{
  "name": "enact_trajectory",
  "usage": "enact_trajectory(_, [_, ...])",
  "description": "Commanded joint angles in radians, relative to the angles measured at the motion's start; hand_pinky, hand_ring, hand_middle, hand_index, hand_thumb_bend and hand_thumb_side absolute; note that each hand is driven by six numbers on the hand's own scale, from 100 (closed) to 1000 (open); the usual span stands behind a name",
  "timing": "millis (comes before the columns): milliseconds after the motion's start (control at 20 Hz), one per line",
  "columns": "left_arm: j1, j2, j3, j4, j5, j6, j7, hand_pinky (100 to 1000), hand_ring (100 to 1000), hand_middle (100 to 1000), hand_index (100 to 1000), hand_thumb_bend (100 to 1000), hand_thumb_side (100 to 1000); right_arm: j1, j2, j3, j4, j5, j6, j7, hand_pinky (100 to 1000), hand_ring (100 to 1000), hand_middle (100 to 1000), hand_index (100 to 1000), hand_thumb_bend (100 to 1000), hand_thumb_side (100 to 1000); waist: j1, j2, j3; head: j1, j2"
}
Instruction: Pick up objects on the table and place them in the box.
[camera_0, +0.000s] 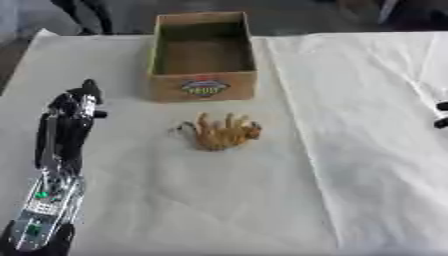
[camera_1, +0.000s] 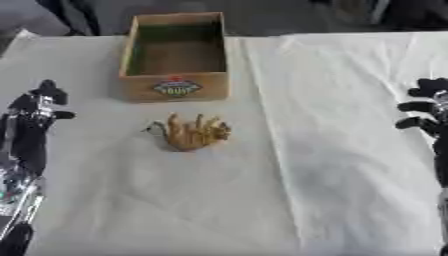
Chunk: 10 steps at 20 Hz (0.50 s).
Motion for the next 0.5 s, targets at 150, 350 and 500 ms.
enact_trajectory(150, [-0.007,0.007,0.004,-0.019,-0.008,-0.003,-0.009,573,756,476,660,300,584,-0.006,-0.014,-0.008,-0.023,-0.005,0.0,0.001,458,613,639,745,100,676,-0.001,-0.01,-0.001,-0.003,-0.005])
enact_trajectory(350, [-0.006,0.007,0.004,-0.019,-0.009,-0.005,-0.012,573,755,475,671,297,585,-0.006,-0.014,-0.008,-0.023,-0.005,0.0,0.0,458,613,639,745,100,676,-0.001,-0.01,-0.001,-0.002,-0.004])
enact_trajectory(500, [-0.007,0.008,0.004,-0.019,-0.009,-0.005,-0.014,573,755,474,669,296,585,-0.006,-0.014,-0.008,-0.023,-0.005,0.0,0.0,458,613,639,745,100,676,-0.001,-0.01,-0.001,-0.003,-0.004])
